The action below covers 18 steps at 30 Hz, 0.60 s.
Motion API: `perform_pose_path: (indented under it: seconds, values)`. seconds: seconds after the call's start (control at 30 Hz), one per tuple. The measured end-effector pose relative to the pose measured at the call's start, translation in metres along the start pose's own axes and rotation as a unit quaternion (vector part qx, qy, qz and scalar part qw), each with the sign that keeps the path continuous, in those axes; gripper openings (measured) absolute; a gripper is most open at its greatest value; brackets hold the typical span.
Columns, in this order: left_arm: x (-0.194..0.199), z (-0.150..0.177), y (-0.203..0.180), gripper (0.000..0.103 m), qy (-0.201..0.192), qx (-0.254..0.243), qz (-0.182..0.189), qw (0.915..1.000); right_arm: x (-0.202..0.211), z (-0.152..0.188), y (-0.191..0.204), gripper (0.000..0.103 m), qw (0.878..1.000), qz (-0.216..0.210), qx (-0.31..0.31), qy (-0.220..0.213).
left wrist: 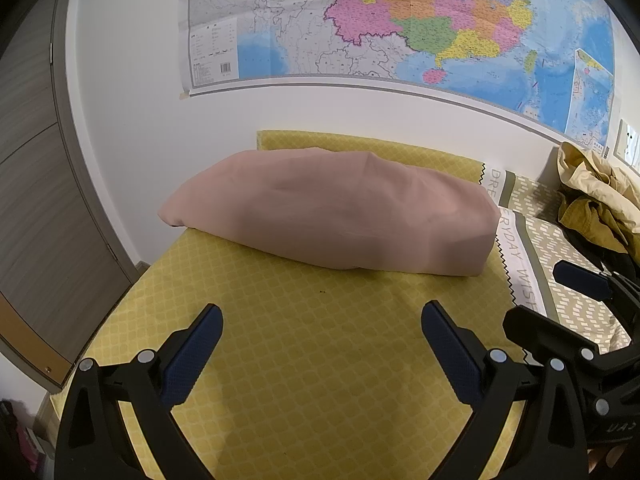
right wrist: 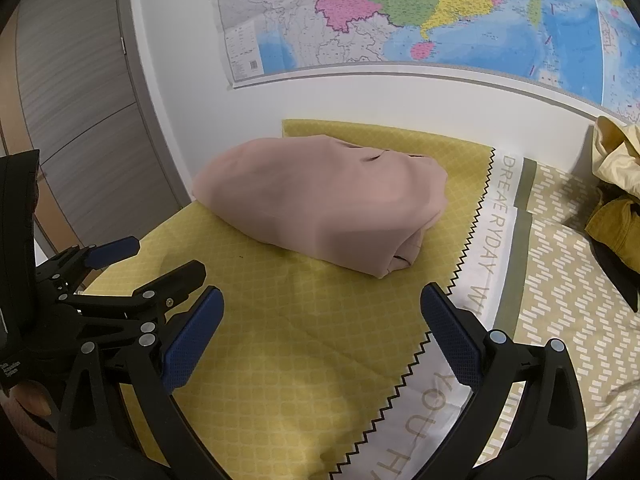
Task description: Fold large clothes
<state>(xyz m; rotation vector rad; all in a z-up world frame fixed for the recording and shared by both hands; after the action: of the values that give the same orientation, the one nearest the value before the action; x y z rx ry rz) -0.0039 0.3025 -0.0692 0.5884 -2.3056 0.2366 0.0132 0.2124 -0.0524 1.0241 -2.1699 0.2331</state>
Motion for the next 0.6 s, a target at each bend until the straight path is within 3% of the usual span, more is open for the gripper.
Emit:
perform_pose_path:
  seconds: [0.6]
  values:
    - [0.0005, 0.0009, -0.0008, 0.096, 0.001, 0.001, 0.002, 1.0, 0.0005, -0.0005, 0.0025, 0.097, 1.0, -0.001, -0.001, -0.001]
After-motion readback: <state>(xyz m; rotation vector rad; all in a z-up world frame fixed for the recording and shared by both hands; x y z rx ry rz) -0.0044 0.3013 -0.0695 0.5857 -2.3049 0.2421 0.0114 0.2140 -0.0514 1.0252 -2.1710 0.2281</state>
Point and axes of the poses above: each gripper's, at about its wrist camera, not at the fingertips, and x roughly against the way its jaws point, y to its left, z to its underside, the point moved 4 cm from there along -x, roughly the way its jaws point, and after that the axes turned 7 degrees about y, right-handed, at the moved point
